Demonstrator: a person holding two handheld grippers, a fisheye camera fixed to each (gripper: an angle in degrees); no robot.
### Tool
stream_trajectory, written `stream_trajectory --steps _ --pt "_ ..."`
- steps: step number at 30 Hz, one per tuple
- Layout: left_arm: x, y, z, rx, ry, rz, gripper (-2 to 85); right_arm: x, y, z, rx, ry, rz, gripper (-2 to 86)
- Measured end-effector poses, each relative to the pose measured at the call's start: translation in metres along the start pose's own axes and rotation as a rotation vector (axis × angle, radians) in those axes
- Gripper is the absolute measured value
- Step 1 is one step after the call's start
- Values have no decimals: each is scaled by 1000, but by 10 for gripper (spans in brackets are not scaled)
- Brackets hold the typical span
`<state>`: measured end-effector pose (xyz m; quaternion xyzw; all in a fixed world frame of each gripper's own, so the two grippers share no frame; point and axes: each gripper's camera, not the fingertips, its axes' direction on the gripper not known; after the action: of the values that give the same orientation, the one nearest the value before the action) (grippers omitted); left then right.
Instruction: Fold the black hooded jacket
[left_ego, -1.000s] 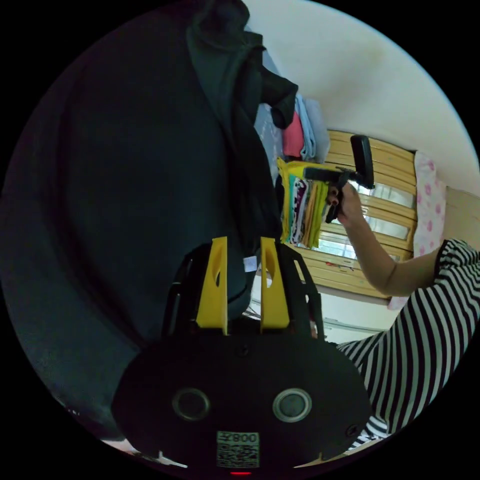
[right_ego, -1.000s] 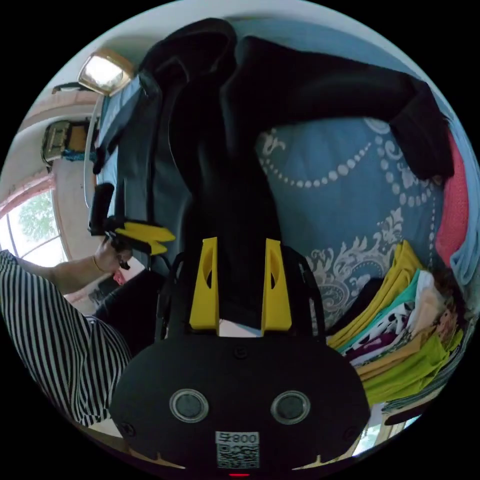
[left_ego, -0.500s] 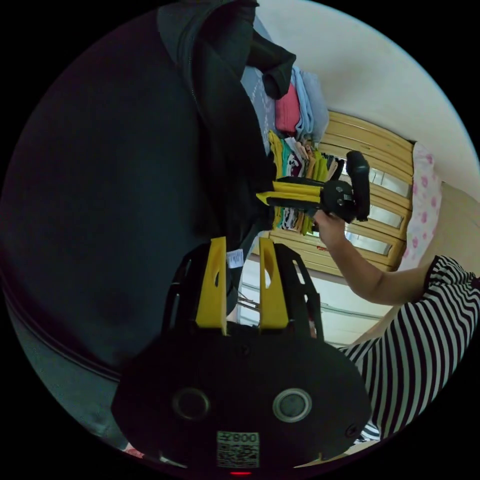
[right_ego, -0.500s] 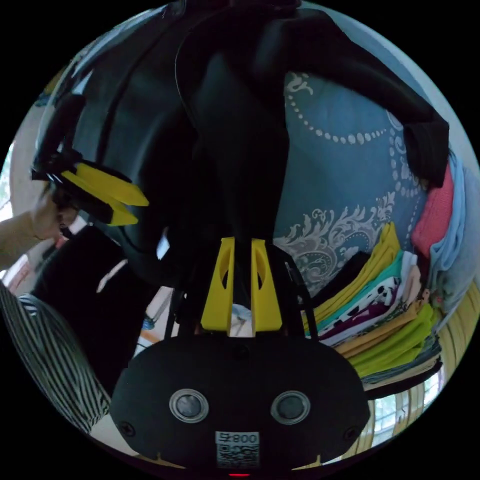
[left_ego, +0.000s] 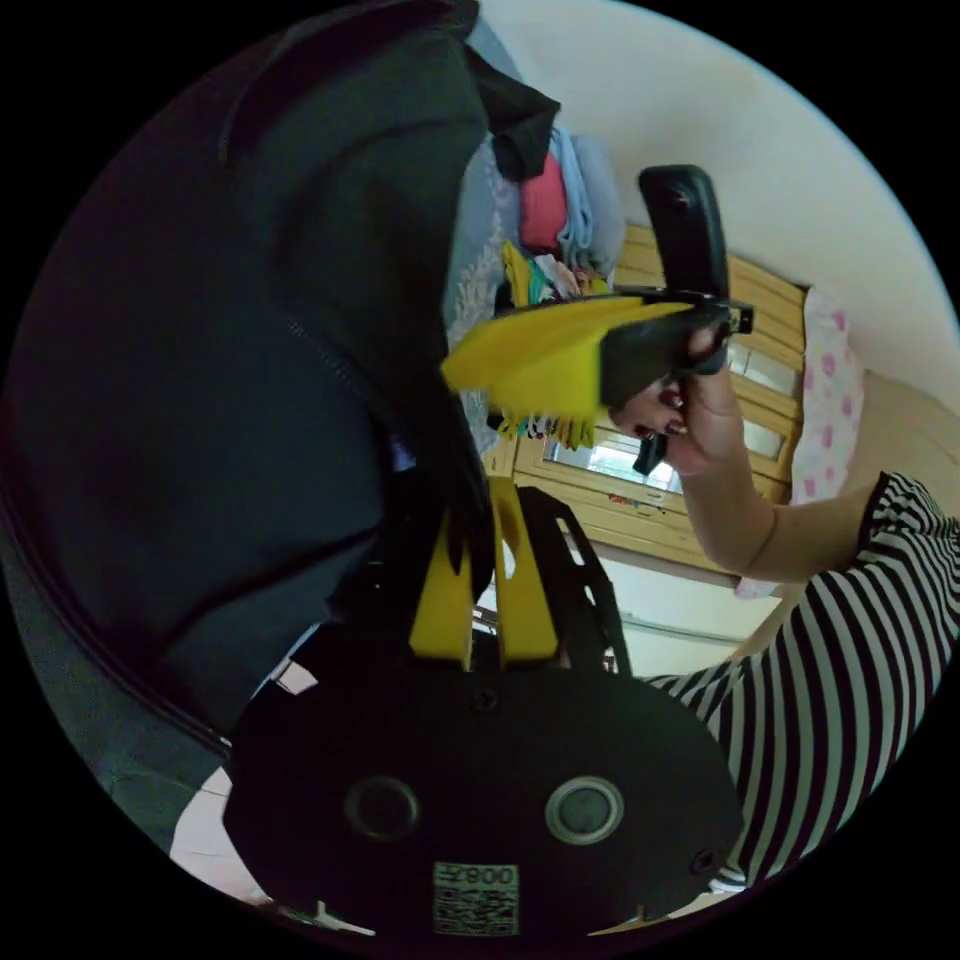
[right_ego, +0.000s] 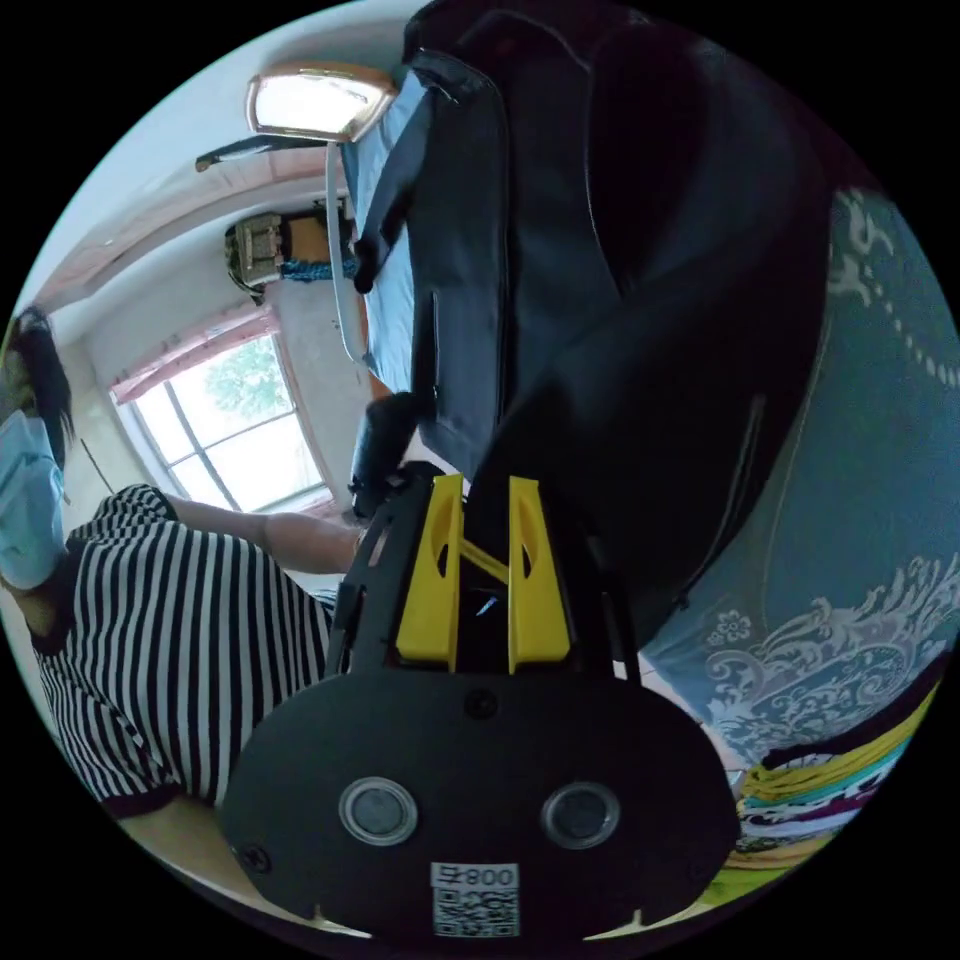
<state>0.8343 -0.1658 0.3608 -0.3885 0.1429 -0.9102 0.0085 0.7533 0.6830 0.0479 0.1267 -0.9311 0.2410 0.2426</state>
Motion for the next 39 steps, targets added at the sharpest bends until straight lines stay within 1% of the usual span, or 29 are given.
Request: stream_trajectory --steps 3,5,8,12,13,14,15,17,19,22,26,28,31,33,36,37,39 --pt "-15 22 -9 17 19 -18 45 -9 -17 -32 98 79 -35 100" --pt "-20 31 -12 26 16 -20 44 -16 -40 -64 237 207 -53 115" --pt "-25 42 -13 40 28 -22 45 -14 -80 -91 348 359 -14 138" --pt "-27 53 -13 45 25 -1 45 2 -118 -104 381 335 38 135" --pt "-27 55 -13 44 25 3 45 8 -125 -108 405 340 68 127" --pt "-28 58 -14 43 29 5 45 16 -130 -110 424 330 112 101" --pt "-31 61 -15 44 38 2 45 20 -131 -111 432 300 116 88" --pt "-33 67 -18 46 47 0 45 30 -132 -114 479 165 115 35" --pt "-35 73 -23 49 43 1 45 31 -131 -117 488 106 108 21" --pt "-37 86 -39 56 36 -1 44 17 -127 -126 517 24 35 10" --pt "-39 113 -77 89 48 0 39 -12 -124 -153 631 -99 -100 6" --pt "-41 126 -96 106 37 -5 33 -26 -133 -160 661 -105 -143 6" --pt "-56 145 -129 143 -10 -50 23 -37 -163 -158 660 -68 -160 6" --pt "-81 158 -156 221 -25 -118 20 -36 -188 -147 635 -43 -140 7" --pt "-116 162 -183 269 -106 -204 20 -33 -233 -121 557 59 -82 9" --pt "-123 162 -187 266 -115 -224 20 -31 -248 -110 520 97 -60 10" --pt "-142 163 -197 277 -72 -273 22 -33 -263 -97 479 151 -49 13"
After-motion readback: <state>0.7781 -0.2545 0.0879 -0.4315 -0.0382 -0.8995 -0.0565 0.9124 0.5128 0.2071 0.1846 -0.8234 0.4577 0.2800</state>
